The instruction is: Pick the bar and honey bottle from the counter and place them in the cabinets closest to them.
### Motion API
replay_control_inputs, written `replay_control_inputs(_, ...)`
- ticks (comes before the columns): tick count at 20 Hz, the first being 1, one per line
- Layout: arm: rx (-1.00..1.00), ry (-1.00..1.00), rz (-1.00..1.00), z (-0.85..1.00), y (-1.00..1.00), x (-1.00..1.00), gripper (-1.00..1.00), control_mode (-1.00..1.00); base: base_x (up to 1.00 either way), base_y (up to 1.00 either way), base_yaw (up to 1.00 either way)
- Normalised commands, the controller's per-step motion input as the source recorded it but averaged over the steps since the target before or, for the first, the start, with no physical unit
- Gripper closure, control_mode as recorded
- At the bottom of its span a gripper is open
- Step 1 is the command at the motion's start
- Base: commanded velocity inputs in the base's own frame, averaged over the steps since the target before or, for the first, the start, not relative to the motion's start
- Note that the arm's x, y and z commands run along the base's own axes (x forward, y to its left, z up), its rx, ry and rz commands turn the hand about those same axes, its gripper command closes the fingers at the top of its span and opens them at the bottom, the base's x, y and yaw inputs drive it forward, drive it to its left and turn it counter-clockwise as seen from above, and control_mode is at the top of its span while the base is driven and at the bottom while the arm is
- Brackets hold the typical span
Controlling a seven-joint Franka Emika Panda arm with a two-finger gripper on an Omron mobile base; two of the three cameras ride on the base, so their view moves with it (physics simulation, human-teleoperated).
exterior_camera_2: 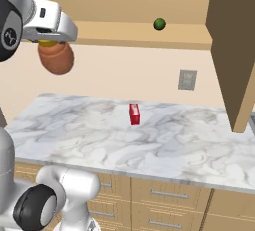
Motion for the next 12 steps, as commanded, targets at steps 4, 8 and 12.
replay_control_inputs(4,0.0,-0.08,0.0,0.53,0.0,0.0,1.0,-1.0,0.0,0.0,0.0)
replay_control_inputs(8,0.0,-0.03,0.0,0.31,0.0,0.0,1.0,-1.0,0.0,0.0,0.0)
replay_control_inputs(12,0.0,0.0,0.0,0.03,0.0,0.0,1.0,-1.0,0.0,0.0,0.0)
